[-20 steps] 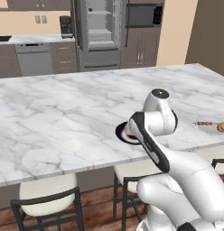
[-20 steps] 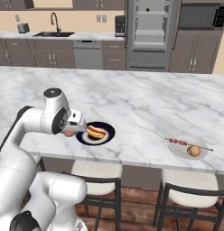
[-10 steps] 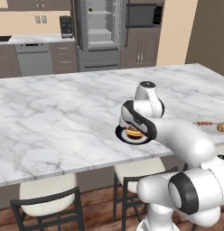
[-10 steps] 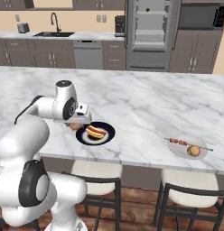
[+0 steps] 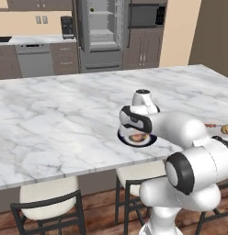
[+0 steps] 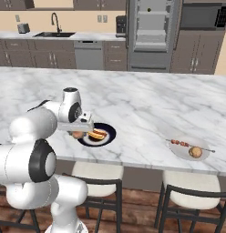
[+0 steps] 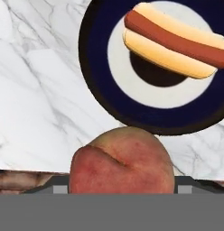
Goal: Pick up each peach from the fridge and place one peach on each plate on the dining counter.
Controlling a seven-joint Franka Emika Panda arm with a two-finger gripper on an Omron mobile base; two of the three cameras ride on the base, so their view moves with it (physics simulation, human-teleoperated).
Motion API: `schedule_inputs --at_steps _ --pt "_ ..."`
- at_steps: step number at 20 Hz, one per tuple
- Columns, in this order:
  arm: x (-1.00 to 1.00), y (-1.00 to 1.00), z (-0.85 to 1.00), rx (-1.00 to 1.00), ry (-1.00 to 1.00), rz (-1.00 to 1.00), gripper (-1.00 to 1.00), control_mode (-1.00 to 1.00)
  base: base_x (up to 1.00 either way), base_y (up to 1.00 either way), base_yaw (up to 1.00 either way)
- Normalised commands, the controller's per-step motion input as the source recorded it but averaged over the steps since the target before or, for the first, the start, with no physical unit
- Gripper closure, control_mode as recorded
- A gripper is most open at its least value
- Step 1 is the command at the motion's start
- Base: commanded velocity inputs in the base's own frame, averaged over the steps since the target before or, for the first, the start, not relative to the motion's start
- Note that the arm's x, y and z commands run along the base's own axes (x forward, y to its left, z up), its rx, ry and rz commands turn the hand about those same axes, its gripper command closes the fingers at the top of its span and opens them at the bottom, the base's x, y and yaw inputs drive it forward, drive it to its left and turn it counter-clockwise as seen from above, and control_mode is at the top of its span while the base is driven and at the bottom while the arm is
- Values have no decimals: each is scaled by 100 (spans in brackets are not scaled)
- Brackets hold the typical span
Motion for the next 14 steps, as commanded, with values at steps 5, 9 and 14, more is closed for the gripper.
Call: schedule_inputs --at_steps 5,9,14 --pt "24 0 -33 0 1 0 100 -100 0 0 0" --pt "82 0 0 0 10 -5 100 -100 0 0 0" --pt "62 0 -8 0 17 -6 100 -100 0 0 0"
